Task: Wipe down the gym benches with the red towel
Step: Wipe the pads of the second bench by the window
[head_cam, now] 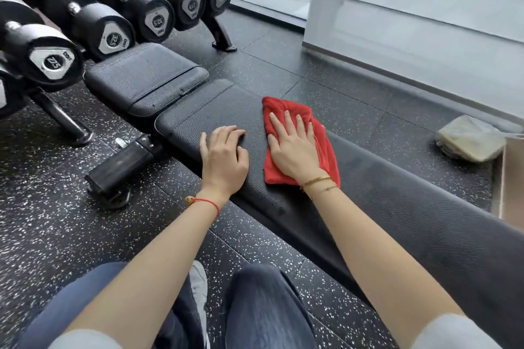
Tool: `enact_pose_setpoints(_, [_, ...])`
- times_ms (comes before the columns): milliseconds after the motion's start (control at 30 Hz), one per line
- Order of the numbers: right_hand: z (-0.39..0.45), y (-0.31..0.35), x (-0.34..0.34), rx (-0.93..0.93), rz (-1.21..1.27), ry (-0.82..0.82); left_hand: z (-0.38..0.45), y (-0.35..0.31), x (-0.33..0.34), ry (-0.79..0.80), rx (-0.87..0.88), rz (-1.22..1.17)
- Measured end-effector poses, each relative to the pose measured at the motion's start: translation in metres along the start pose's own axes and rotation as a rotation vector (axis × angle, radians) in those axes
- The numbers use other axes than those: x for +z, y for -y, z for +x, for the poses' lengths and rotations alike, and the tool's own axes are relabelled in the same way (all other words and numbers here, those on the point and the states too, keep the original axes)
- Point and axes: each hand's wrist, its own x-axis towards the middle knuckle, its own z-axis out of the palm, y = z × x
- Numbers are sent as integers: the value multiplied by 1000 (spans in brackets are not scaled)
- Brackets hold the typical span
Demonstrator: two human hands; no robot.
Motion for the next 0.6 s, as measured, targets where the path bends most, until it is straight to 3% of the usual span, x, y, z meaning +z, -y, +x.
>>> enact_pose_setpoints(133, [-32,21,12,-138,-11,-27,-1,0,-1,7,-1,9])
enact_pose_setpoints(267, [-64,-4,8,-214,-32,-39,0,0,-1,13,3,21])
enact_pose_setpoints(500, [-18,-52,-15,74,-39,-20,-2,1,0,31,9,22])
enact_pose_setpoints(600, [-13,-29,-11,43,-38,-17,-3,0,0,31,2,27])
